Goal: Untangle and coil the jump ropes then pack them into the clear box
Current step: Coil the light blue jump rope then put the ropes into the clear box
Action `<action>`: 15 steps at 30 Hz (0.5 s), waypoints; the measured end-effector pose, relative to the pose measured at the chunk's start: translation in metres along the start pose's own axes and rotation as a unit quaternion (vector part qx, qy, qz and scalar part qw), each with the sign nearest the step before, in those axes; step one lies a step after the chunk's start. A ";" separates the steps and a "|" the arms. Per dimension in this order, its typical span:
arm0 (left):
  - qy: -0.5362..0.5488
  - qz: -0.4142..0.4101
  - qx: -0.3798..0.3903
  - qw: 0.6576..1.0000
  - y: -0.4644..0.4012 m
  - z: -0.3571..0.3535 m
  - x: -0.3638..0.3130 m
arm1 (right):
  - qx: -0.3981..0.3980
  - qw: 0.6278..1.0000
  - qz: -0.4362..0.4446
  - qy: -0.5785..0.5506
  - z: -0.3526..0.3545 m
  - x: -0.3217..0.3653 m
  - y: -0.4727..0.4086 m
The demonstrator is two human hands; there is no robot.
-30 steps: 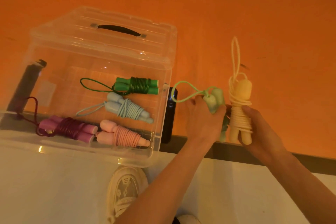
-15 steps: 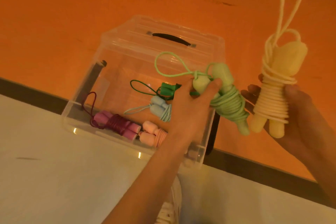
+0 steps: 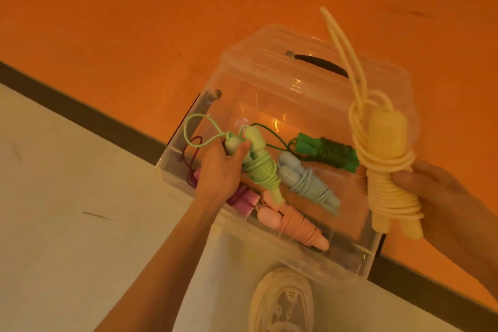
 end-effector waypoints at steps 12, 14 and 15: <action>0.009 0.168 0.067 0.983 -0.006 0.000 0.027 | 0.004 0.999 -0.037 0.025 -0.025 -0.008 -0.035; -0.068 0.146 0.121 0.980 -0.002 0.003 0.014 | -0.003 0.998 -0.044 0.033 -0.024 -0.011 -0.039; -0.143 0.106 0.135 0.975 0.001 0.007 0.006 | -0.004 0.998 -0.050 0.033 -0.026 -0.012 -0.040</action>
Point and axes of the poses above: each hand's wrist, its own y-axis away from the middle knuckle, its own z-axis out of the back of the hand, x = y × z, the point moved 6 cm from there along -y, towards the middle knuckle, and after that the axes turned 5 degrees about -z, right-handed, at the moved point
